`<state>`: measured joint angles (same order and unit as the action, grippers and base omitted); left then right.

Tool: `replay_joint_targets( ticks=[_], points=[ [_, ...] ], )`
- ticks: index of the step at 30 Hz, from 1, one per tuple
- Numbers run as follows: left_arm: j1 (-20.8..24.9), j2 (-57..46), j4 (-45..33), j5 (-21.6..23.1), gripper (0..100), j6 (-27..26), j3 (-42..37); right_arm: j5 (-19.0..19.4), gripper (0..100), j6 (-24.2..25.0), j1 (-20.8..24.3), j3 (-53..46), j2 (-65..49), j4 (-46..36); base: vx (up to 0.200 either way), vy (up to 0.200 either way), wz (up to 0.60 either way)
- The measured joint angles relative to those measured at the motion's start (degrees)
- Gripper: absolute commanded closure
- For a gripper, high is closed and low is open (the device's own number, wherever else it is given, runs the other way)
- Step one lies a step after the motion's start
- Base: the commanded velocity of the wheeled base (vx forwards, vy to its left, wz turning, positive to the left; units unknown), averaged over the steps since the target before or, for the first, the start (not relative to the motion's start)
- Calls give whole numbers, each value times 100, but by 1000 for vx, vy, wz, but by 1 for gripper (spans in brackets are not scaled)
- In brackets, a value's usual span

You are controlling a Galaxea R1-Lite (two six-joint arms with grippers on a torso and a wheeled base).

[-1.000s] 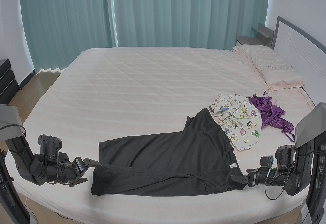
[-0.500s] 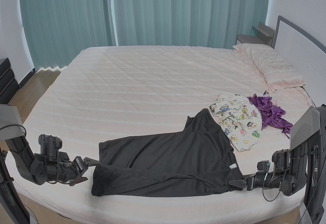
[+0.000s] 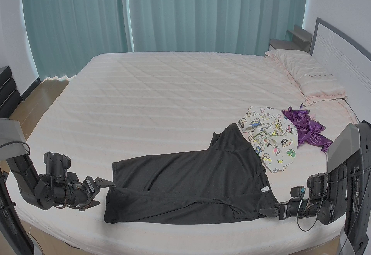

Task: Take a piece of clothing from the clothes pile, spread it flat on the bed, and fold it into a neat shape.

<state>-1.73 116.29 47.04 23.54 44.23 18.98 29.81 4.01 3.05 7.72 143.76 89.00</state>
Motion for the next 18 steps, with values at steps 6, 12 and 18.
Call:
replay_joint_targets(
  ticks=[6, 12, 18],
  points=[
    [5, 0, -2, -6, 0, 30, 30, 38, 0, -2, -2, 13, 76, -2, 0, 0, 0],
    [11, 0, -2, -9, 0, 30, 37, 11, 0, 6, -7, 232, 137, -5, 0, 0, 0],
    [16, 0, -5, -9, 0, 33, 30, 0, 0, 41, 0, 560, 172, 0, 0, 0, 0]
  ],
)
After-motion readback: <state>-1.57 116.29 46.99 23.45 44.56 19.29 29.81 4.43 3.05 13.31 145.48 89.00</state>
